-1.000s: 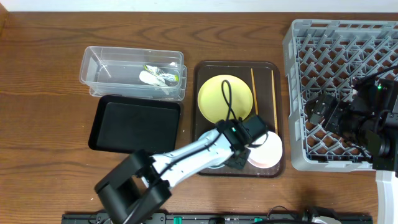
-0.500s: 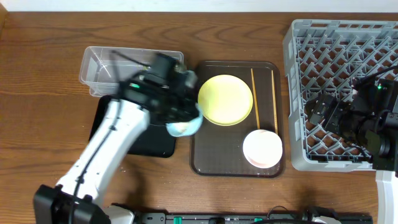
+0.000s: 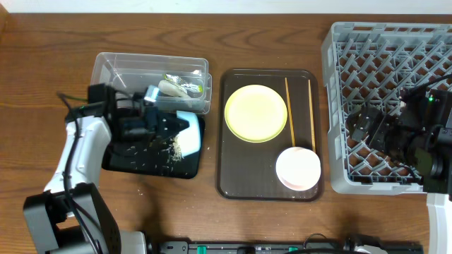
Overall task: Sort waste into correct bins and load items into the dishwasher rack
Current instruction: 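Tip the blue bowl over the black tray to pour out the rice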
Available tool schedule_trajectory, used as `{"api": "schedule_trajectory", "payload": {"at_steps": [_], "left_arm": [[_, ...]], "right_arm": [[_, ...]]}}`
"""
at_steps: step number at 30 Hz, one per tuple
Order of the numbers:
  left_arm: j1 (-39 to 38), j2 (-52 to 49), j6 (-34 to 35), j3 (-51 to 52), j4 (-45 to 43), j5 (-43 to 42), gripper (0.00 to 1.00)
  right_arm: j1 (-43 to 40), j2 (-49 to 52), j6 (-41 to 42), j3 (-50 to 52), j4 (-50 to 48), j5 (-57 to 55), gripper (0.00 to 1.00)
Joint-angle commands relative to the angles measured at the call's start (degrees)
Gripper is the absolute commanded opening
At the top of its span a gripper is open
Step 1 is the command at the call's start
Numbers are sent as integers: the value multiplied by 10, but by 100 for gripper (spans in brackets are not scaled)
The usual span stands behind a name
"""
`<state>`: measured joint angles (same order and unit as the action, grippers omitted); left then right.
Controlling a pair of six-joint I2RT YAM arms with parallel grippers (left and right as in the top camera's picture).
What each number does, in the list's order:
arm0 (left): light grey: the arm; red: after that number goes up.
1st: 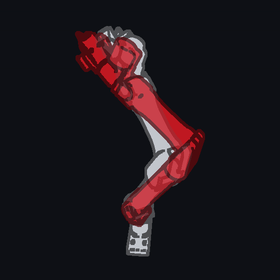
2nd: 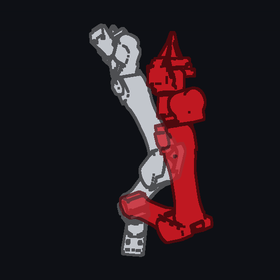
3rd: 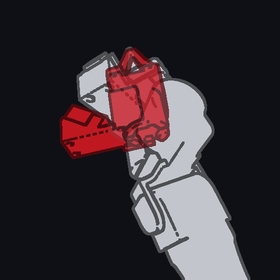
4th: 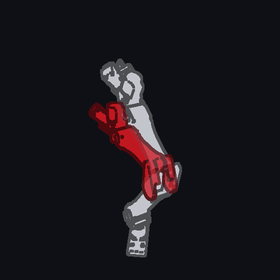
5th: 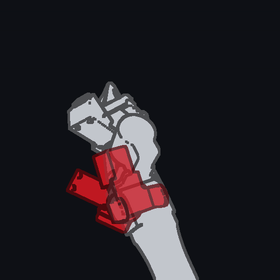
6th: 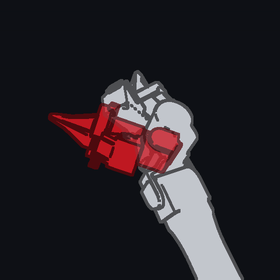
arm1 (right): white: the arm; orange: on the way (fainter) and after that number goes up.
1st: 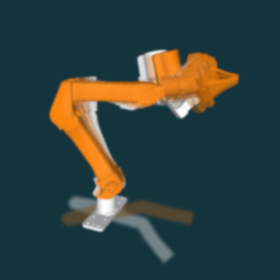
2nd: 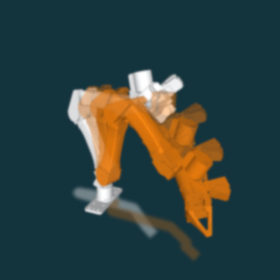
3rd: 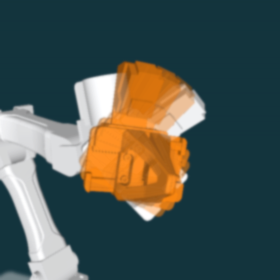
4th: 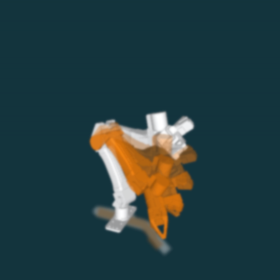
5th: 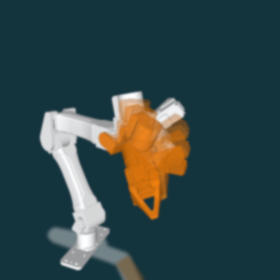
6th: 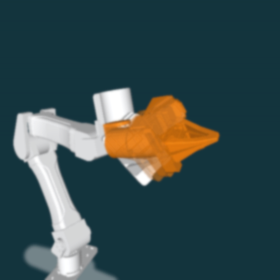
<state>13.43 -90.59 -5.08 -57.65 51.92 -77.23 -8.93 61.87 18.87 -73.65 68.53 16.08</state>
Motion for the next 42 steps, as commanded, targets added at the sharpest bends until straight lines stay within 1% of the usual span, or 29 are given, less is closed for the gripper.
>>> {"api": "schedule_trajectory", "payload": {"at_steps": [1, 4, 8, 12, 15, 16, 18, 20, 21, 23, 24, 25, 26, 27, 28, 29, 30, 31, 32, 33, 34, 35, 36, 37, 38, 39, 40, 41, 42], "left_arm": [[33, -1, -33, 13, -2, -89, 6], [51, -1, -33, 24, -3, -128, 6], [55, -1, -30, 28, 4, -129, 6], [55, -2, -30, 28, -28, -121, 6], [55, -2, 7, 28, -16, -129, 7], [55, -2, 5, 28, -9, -129, 6], [56, -2, -28, 28, -17, -103, 6], [65, -3, -3, 28, -33, -36, 6], [68, -5, 16, 29, -31, -49, 6], [67, -7, 7, 30, -27, -129, 6], [66, -7, 0, 30, -34, -129, 6], [66, -7, -16, 30, -45, -99, 6], [67, -8, -9, 30, -52, -42, 6], [68, -10, 14, 30, -53, -19, 6], [68, -13, 28, 31, -45, -38, 6], [65, -15, 14, 31, -35, -98, 6], [62, -16, 1, 32, -28, -129, 6], [58, -14, -17, 31, -35, -124, 6], [57, -15, -28, 31, -42, -87, 6], [57, -16, -7, 31, -43, -26, 7], [57, -17, 13, 31, -40, -26, 6], [56, -18, 4, 33, -25, -70, 7], [53, -18, -31, 35, -16, -123, 6], [50, -18, -51, 35, -12, -123, 6], [50, -18, -60, 35, -18, -94, 6], [50, -19, -49, 35, -25, -25, 6], [50, -20, 1, 36, -25, 14, 6], [50, -21, 21, 38, -11, -28, 6], [48, -21, -9, 40, 0, -112, 6]], "right_arm": [[2, 0, 4, -1, 3, 0, 99], [2, 0, 4, -1, 3, 0, 99], [2, 0, 4, -1, 3, 0, 99], [2, 0, 4, -1, 7, 0, 99], [2, 0, 4, -1, 7, 0, 99], [2, 0, 4, -1, 7, 0, 99], [2, 0, 4, -1, 7, 0, 99], [2, 0, 4, -1, 7, 0, 99], [2, 0, 4, -1, 7, 0, 99], [2, 0, 4, -1, 7, 0, 99], [2, 0, 4, -1, 7, 0, 99], [2, 0, 4, -1, 7, 0, 99], [2, 0, 4, -1, 7, 0, 99], [2, 0, 4, -1, 7, 0, 99], [2, 0, 4, -1, 7, 0, 99], [2, 0, 4, -1, 7, 0, 99], [2, 0, 4, -1, 8, 0, 99], [2, 0, 3, -1, 8, 0, 99], [2, 0, 4, -1, 7, 0, 99], [2, 0, 3, -1, 7, 0, 99], [2, 0, 3, -1, 7, 0, 99], [2, 0, 4, -1, 7, 0, 99], [2, 0, 4, -1, 7, 0, 99], [2, 0, 4, -1, 8, 0, 99], [2, 0, 4, -1, 7, 0, 99], [2, 0, 4, -1, 6, 0, 99], [2, 0, 4, -1, 5, 0, 99], [2, 0, 4, -1, 5, 0, 99], [2, 0, 4, -1, 7, 0, 99]]}}
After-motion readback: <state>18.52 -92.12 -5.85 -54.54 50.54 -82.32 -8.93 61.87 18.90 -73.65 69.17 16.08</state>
